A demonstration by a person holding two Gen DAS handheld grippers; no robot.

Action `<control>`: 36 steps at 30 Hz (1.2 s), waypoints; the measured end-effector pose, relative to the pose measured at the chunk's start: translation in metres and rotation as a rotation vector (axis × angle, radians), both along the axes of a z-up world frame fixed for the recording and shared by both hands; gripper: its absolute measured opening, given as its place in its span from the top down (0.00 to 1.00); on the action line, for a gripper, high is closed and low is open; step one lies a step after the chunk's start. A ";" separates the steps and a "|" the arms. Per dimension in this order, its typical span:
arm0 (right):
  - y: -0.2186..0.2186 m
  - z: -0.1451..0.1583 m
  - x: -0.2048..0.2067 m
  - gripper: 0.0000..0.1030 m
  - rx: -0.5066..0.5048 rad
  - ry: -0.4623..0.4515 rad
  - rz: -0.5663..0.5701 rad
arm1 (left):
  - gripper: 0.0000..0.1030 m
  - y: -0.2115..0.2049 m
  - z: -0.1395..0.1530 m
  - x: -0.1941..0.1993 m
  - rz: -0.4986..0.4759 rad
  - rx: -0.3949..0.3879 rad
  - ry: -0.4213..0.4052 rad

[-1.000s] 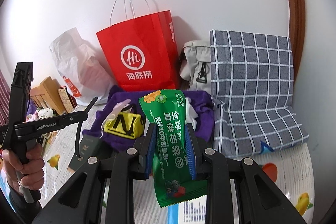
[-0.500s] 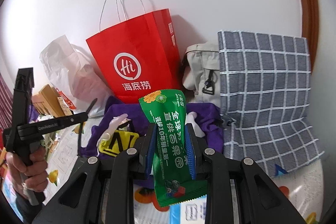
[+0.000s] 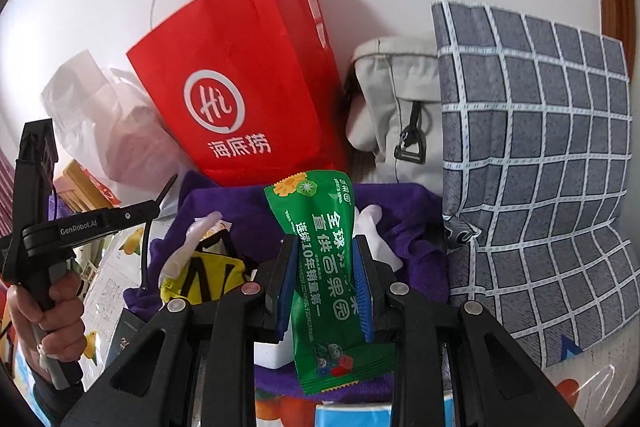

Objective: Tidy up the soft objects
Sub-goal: 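Carry the black band with the left gripper while the right gripper carries the packet over the towel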

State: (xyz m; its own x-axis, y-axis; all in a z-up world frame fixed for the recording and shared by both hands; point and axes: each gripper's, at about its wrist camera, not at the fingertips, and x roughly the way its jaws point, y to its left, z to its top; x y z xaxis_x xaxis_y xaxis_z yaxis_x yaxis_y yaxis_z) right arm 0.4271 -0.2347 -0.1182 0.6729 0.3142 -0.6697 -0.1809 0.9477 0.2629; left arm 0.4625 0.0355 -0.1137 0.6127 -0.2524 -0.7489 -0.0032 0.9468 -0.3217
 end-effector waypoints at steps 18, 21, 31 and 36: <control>0.006 -0.036 0.019 0.74 -0.037 0.092 0.009 | 0.81 -0.001 -0.018 0.010 -0.008 -0.011 0.045; 0.005 -0.037 0.021 0.74 -0.043 0.097 0.009 | 0.81 -0.004 -0.019 0.010 -0.016 -0.014 0.046; 0.005 -0.042 0.026 0.74 -0.059 0.108 0.018 | 0.81 -0.008 -0.018 0.009 -0.028 -0.015 0.043; 0.010 -0.048 0.030 0.74 -0.071 0.123 0.033 | 0.81 -0.013 -0.022 0.011 -0.043 -0.015 0.058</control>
State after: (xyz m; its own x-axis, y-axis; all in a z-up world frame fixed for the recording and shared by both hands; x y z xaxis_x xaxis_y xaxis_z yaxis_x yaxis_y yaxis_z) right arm 0.4569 -0.2251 -0.1661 0.5745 0.2841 -0.7676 -0.1828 0.9587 0.2179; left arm 0.4730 0.0221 -0.1352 0.5566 -0.2896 -0.7787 0.0187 0.9414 -0.3367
